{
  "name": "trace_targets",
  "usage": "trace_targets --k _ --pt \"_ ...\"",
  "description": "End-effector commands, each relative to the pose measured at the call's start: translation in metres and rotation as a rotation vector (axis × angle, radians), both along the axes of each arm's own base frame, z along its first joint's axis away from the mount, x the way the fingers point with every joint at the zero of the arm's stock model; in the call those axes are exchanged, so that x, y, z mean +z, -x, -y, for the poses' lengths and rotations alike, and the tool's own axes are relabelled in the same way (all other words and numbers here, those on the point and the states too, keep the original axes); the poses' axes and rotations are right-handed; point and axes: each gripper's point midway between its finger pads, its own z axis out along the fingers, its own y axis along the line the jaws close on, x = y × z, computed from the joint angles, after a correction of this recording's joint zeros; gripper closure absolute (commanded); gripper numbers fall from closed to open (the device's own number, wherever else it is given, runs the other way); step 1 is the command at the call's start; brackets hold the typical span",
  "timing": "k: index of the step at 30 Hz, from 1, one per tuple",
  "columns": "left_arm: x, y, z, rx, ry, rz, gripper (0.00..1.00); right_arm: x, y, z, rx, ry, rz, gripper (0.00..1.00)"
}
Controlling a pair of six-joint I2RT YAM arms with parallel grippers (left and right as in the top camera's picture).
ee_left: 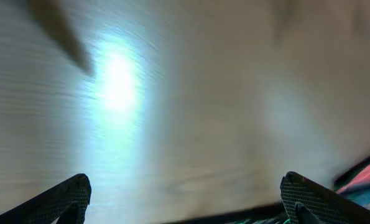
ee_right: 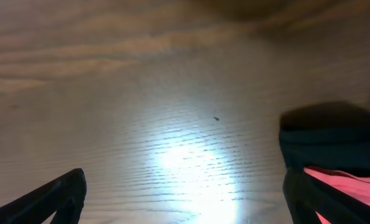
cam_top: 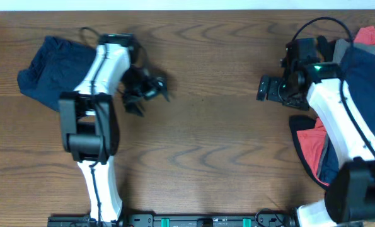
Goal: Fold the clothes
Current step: 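Release the shorts and pull the left gripper back toward the front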
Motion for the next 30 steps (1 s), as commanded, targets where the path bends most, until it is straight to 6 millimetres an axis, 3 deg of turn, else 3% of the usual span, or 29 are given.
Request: trace_targets --k 1,5,10,13,18,22,25,30 --pt "0.001 0.02 0.011 -0.197 0.028 -0.006 0.02 -0.019 0.004 0.007 0.018 0.023 -0.07 0.01" --pt "0.005 0.048 -0.011 -0.285 -0.125 -0.119 0.02 -0.028 0.018 0.009 0.046 0.033 -0.147 0.01" --pt "0.021 0.075 -0.032 -0.313 -0.197 -0.252 0.02 -0.019 0.033 0.005 0.092 -0.037 -0.182 0.01" --pt "0.03 0.08 -0.033 -0.316 -0.198 -0.266 0.02 -0.01 0.047 0.007 0.075 -0.07 -0.217 0.01" --pt "0.056 0.076 -0.031 -0.308 -0.191 -0.14 0.02 0.016 0.065 0.013 0.109 -0.07 -0.199 0.01" --pt "0.094 0.067 -0.029 -0.29 -0.177 0.067 0.02 0.049 0.071 0.013 0.115 -0.065 -0.089 0.01" --pt "0.133 0.063 -0.029 -0.269 -0.163 0.272 0.02 0.082 0.074 0.013 0.114 -0.056 0.048 0.01" --pt "0.205 0.056 -0.033 -0.161 -0.164 0.685 0.02 0.145 0.084 0.037 -0.011 0.089 0.328 0.01"
